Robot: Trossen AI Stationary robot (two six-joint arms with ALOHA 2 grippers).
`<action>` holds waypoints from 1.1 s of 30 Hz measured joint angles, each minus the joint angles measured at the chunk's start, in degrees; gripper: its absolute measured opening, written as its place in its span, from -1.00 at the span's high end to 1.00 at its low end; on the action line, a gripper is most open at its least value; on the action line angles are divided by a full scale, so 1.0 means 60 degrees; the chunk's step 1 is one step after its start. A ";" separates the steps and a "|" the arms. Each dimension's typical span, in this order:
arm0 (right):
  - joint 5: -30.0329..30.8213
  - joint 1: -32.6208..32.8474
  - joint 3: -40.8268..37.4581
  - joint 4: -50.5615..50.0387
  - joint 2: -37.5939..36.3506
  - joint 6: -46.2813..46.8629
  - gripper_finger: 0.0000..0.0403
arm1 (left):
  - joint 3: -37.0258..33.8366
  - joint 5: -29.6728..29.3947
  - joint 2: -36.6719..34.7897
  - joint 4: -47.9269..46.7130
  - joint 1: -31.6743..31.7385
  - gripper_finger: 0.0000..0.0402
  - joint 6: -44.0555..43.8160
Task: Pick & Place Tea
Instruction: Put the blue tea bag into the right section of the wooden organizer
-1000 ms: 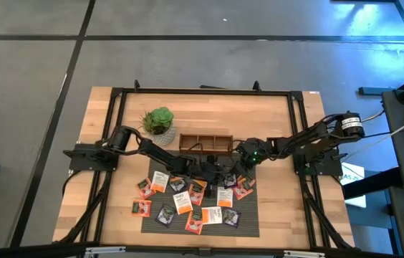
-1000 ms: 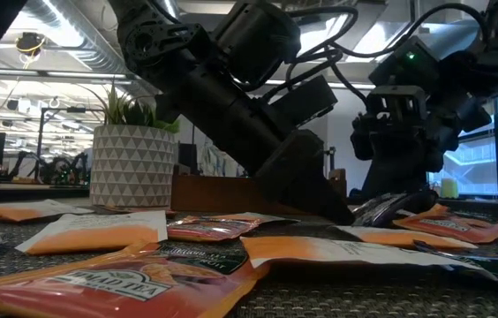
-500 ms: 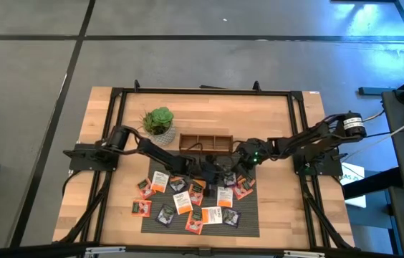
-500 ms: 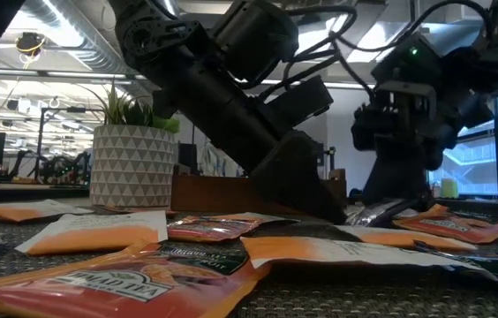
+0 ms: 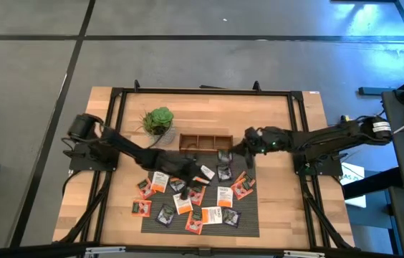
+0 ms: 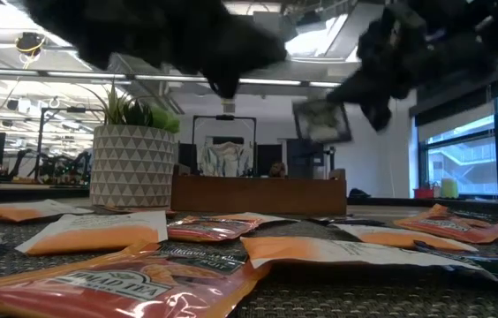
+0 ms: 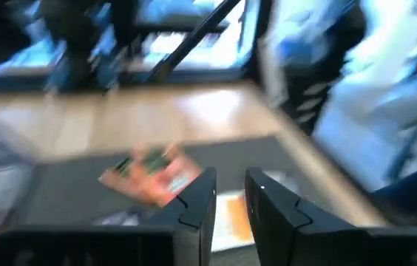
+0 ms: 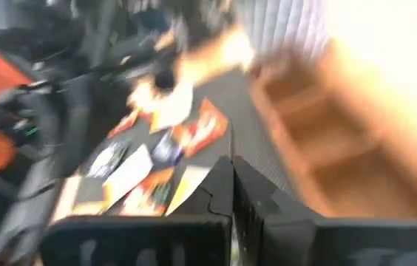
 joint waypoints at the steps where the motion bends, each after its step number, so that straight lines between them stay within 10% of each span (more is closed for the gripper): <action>1: 0.0399 -0.0035 0.0136 -0.0035 -0.0072 -0.0504 0.99 | -0.0242 0.0231 -0.0197 0.0368 -0.0042 0.66 0.0000; 7: 0.1805 -0.0479 0.0354 -0.0362 0.0231 -0.2203 0.99 | -0.0736 0.0348 -0.0926 0.1040 -0.0338 0.65 0.0235; 33: 0.1805 -0.1220 0.0354 0.1094 0.2779 -0.4031 0.96 | -0.0728 0.0090 -0.0909 0.0106 -0.0474 0.66 0.0579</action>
